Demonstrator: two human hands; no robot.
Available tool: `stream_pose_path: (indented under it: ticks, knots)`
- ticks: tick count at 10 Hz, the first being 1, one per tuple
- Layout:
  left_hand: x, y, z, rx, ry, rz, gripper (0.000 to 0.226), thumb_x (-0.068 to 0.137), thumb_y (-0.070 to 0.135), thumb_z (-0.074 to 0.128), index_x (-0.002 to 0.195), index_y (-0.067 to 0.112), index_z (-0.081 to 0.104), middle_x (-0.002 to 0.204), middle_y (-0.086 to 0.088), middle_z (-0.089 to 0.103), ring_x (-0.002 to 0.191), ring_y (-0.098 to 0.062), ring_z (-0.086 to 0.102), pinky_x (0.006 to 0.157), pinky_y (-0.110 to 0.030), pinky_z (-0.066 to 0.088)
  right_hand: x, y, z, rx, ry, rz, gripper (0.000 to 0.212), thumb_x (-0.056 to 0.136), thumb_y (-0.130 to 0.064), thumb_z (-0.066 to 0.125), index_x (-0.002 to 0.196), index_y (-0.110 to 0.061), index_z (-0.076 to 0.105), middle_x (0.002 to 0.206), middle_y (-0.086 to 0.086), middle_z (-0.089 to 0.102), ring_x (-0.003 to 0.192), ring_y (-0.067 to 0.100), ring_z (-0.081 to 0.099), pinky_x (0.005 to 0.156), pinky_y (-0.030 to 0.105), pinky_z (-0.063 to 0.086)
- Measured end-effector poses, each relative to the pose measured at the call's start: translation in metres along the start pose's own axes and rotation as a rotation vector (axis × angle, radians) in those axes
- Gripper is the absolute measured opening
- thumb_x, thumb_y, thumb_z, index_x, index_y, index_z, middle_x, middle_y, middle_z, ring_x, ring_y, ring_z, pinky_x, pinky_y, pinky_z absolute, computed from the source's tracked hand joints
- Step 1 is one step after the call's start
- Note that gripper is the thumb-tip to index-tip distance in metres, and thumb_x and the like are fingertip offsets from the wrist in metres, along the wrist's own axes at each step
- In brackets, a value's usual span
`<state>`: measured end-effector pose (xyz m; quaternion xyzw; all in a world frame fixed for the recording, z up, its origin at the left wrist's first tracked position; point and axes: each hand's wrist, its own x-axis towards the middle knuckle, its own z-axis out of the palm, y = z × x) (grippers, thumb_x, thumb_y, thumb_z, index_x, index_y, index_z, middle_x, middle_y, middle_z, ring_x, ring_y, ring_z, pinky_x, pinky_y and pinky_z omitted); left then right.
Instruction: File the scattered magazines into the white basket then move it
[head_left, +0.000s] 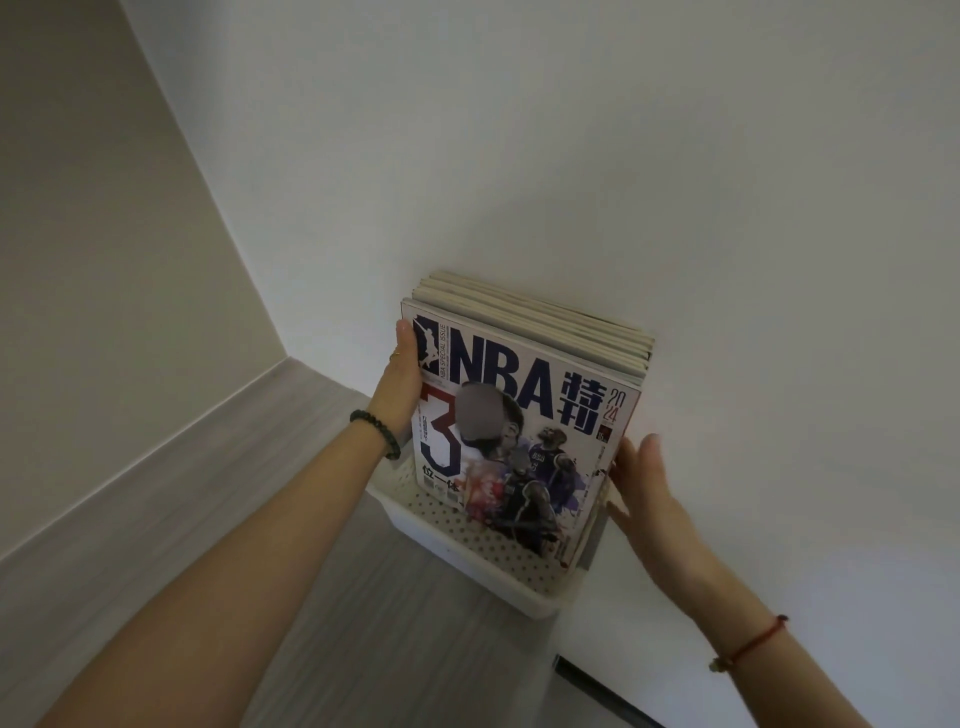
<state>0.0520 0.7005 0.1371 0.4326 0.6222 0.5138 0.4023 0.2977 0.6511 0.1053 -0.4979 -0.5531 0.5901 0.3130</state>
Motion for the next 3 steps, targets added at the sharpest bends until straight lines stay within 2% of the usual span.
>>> stream_pose_path:
  ticks: [1,2,3]
  knots:
    - [-0.012,-0.009,-0.008,0.097,-0.051,0.030,0.063,0.090,0.052,0.000,0.128,0.026,0.044,0.116,0.004,0.055,0.083,0.008,0.057,0.077,-0.009,0.045,-0.012,0.009,-0.028,0.075,-0.010,0.008,0.102,0.062,-0.088,0.007,0.143,-0.027,0.016,0.152,-0.008,0.022,0.133,0.007,0.029,0.109,0.032,0.024]
    - [-0.025,-0.022,-0.020,0.258,-0.116,-0.021,0.066,0.089,0.053,-0.003,0.136,0.026,0.035,0.139,-0.005,0.044,0.121,-0.013,0.043,0.095,-0.024,0.023,-0.015,0.005,-0.039,0.201,-0.107,0.038,0.095,0.067,-0.080,0.005,0.142,-0.025,0.020,0.147,-0.012,0.033,0.128,0.006,0.037,0.109,0.036,0.027]
    - [-0.041,-0.035,-0.026,0.342,-0.196,-0.096,0.065,0.089,0.055,0.000,0.138,0.026,0.032,0.145,-0.004,0.038,0.123,-0.009,0.036,0.096,-0.026,0.020,-0.023,-0.009,-0.045,0.232,-0.071,0.019,0.072,0.081,-0.064,0.011,0.136,-0.024,0.034,0.137,-0.009,0.046,0.121,0.013,0.048,0.105,0.039,0.035]
